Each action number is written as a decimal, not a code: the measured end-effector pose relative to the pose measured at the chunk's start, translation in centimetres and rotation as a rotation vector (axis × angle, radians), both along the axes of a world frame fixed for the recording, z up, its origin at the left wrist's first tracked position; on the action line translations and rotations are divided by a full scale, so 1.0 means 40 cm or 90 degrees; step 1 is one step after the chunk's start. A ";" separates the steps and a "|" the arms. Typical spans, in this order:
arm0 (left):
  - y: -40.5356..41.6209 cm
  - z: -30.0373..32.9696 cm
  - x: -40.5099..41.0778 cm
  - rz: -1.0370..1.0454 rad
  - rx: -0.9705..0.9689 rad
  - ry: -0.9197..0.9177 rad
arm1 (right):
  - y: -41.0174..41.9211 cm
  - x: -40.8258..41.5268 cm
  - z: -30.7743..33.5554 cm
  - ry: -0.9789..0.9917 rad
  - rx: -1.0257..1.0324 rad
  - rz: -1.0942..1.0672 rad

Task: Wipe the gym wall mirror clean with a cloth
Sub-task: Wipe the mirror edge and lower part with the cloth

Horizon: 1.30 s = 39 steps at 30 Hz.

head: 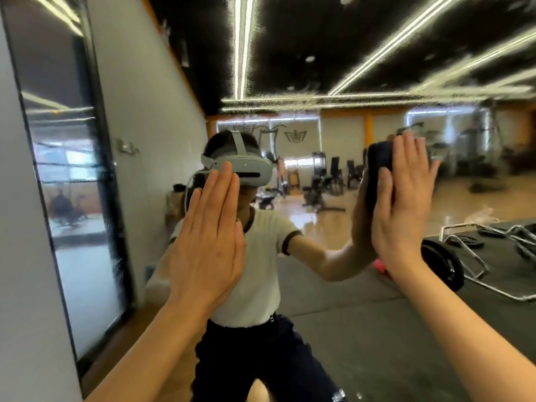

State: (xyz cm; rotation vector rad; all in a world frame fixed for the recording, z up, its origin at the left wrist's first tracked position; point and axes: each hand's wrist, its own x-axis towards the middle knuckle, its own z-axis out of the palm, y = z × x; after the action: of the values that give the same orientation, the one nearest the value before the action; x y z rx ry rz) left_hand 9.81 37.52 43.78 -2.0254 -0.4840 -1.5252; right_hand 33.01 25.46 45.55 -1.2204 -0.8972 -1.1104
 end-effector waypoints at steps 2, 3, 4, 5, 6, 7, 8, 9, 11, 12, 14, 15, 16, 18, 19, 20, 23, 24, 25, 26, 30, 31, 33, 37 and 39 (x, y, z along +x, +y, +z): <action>0.000 -0.001 0.000 -0.003 -0.003 -0.001 | 0.034 -0.074 0.014 0.026 0.037 0.015; 0.000 -0.002 -0.001 -0.007 -0.007 -0.001 | 0.060 -0.127 0.022 -0.015 0.027 0.020; 0.000 -0.003 -0.002 -0.011 -0.008 -0.001 | 0.091 -0.178 0.029 -0.090 0.001 0.024; -0.001 -0.003 -0.002 -0.014 -0.008 -0.003 | 0.119 -0.220 0.032 -0.184 -0.031 0.025; -0.002 -0.003 -0.003 -0.015 -0.008 -0.004 | 0.134 -0.245 0.037 -0.270 -0.063 0.017; -0.003 -0.003 -0.003 -0.014 -0.009 -0.006 | 0.136 -0.243 0.046 -0.334 -0.086 -0.001; -0.004 -0.003 -0.003 -0.012 -0.011 -0.007 | 0.125 -0.219 0.057 -0.376 -0.103 -0.022; -0.005 -0.002 -0.003 -0.009 -0.013 -0.006 | 0.108 -0.179 0.061 -0.387 -0.116 -0.031; -0.009 0.000 -0.003 -0.004 -0.014 -0.003 | 0.054 -0.073 0.061 -0.305 -0.121 -0.029; -0.010 0.001 -0.003 -0.002 -0.015 -0.003 | 0.023 -0.013 0.057 -0.236 -0.108 -0.033; -0.011 0.001 -0.003 0.000 -0.019 -0.002 | -0.028 0.083 0.044 -0.090 -0.067 -0.035; -0.010 0.001 -0.003 0.001 -0.020 -0.003 | -0.041 0.112 0.040 -0.030 -0.039 -0.030; -0.010 0.001 -0.002 0.001 -0.021 -0.003 | -0.046 0.124 0.040 0.017 -0.006 -0.021; -0.010 0.001 -0.003 -0.002 -0.018 -0.005 | -0.030 0.089 0.046 0.080 0.069 0.002; -0.010 0.001 -0.004 -0.003 -0.018 -0.006 | -0.012 0.047 0.046 0.088 0.087 0.013; -0.012 0.001 -0.003 -0.003 -0.017 -0.006 | 0.009 -0.002 0.040 0.061 0.075 0.025; -0.017 0.004 -0.002 -0.004 -0.015 -0.008 | 0.078 -0.135 -0.010 -0.181 -0.069 0.011; -0.018 0.006 -0.003 -0.004 -0.019 -0.005 | 0.087 -0.153 -0.025 -0.270 -0.102 -0.019; -0.019 0.006 -0.006 -0.006 -0.025 0.000 | 0.087 -0.143 -0.030 -0.338 -0.125 -0.042; -0.021 0.006 -0.010 -0.007 -0.031 0.005 | 0.074 -0.116 -0.025 -0.376 -0.140 -0.052; -0.042 0.010 -0.006 -0.028 -0.044 -0.003 | -0.025 0.075 -0.039 -0.197 -0.123 -0.037; -0.050 0.009 0.006 -0.034 -0.045 -0.008 | -0.051 0.122 -0.048 -0.117 -0.098 -0.039; -0.070 0.006 0.049 -0.045 -0.040 -0.004 | -0.075 0.165 -0.061 0.017 -0.028 -0.027; -0.114 -0.003 0.169 -0.069 -0.018 0.019 | -0.008 0.021 -0.062 0.112 0.056 0.033; -0.127 -0.003 0.212 -0.074 -0.013 0.009 | 0.042 -0.065 -0.106 -0.072 -0.039 0.023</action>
State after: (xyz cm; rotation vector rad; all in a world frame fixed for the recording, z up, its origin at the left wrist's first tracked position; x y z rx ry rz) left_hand 18.30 32.43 43.67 -2.1108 -0.3833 -1.5773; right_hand 30.39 27.13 41.32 -1.1962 -1.0421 -1.1397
